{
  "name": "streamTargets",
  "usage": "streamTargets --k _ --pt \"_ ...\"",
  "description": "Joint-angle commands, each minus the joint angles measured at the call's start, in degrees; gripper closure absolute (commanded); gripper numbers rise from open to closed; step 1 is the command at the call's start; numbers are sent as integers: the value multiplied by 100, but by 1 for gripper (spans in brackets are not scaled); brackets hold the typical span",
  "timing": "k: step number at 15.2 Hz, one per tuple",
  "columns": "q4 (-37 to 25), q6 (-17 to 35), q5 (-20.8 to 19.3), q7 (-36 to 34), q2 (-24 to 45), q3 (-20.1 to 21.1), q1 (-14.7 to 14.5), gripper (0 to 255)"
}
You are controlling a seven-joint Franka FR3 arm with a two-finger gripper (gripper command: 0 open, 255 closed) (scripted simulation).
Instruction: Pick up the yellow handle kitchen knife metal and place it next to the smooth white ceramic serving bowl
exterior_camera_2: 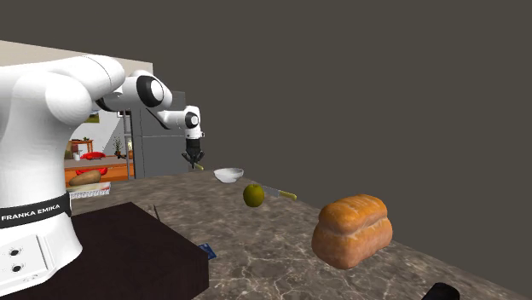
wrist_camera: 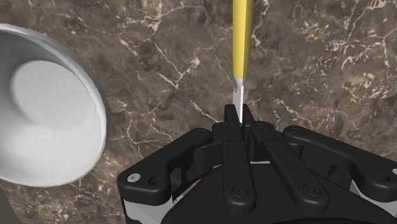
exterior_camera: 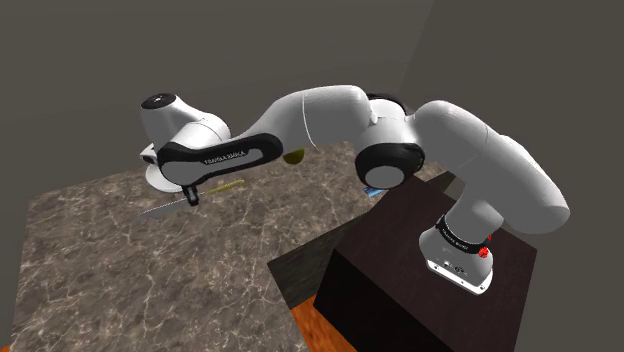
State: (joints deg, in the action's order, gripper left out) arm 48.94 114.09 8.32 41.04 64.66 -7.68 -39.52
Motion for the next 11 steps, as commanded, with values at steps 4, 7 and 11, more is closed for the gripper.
streamTargets --k 4,7,11 --pt "-231 119 10 -7 344 18 24 255" --pt "-337 199 15 -9 530 27 34 255" --pt "-548 274 20 -17 813 40 53 255"
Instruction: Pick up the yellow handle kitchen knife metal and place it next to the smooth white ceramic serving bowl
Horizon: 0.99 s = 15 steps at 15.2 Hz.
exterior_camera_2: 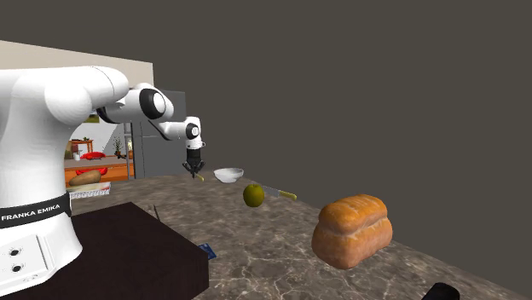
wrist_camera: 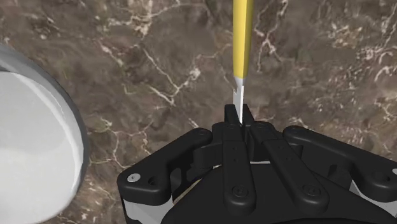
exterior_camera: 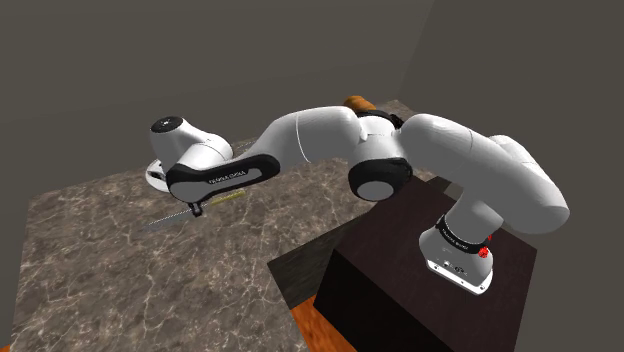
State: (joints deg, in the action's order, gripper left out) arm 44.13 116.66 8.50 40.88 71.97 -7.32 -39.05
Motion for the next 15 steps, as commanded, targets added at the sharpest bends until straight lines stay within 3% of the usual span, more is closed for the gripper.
streamTargets --k 1,7,14,15 --pt "-136 28 2 -4 161 7 13 255" --pt "-737 1 -3 -36 731 27 61 255" --pt "-738 1 -3 -36 731 27 61 255" --pt "-739 1 -3 -36 731 27 61 0"
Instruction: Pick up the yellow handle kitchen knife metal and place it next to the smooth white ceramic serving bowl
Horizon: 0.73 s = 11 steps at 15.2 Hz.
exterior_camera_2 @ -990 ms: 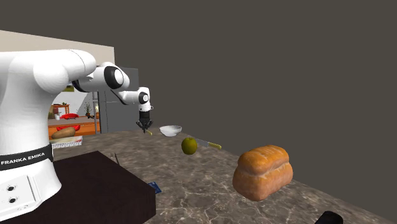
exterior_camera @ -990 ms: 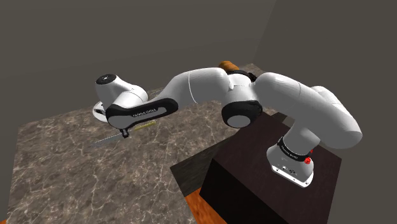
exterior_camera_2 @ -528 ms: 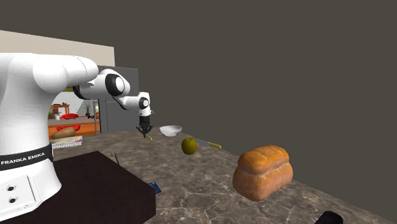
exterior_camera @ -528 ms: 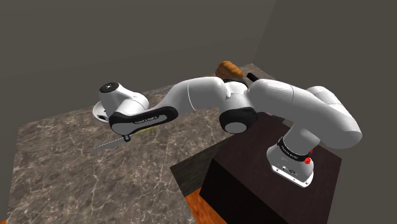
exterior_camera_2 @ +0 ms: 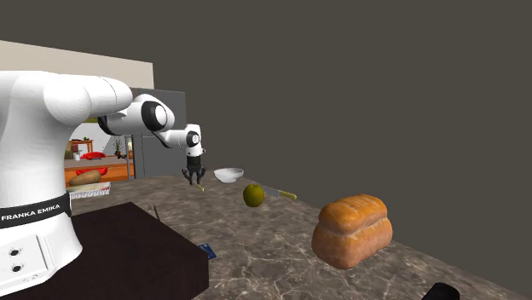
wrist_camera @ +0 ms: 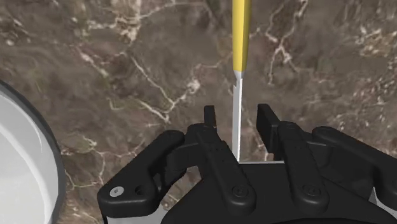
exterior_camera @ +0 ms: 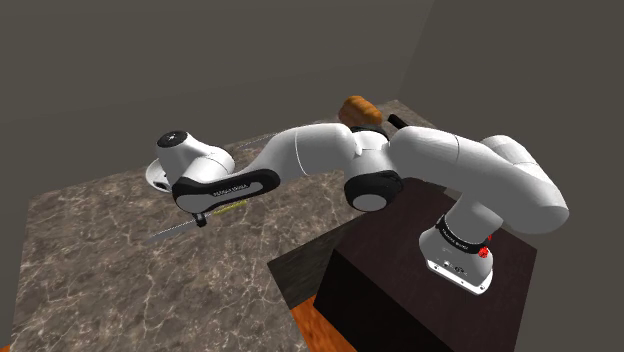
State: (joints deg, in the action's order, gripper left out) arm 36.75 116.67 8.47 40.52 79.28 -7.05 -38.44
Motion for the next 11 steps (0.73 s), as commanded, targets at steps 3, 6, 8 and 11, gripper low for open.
streamTargets --k 3,6,8,11 --pt "-1 0 0 0 0 0 0 0" --pt "348 52 6 21 -293 -10 -26 0" --pt "787 39 7 45 -741 -27 -61 0" --pt "901 7 5 51 -886 -34 -70 0"
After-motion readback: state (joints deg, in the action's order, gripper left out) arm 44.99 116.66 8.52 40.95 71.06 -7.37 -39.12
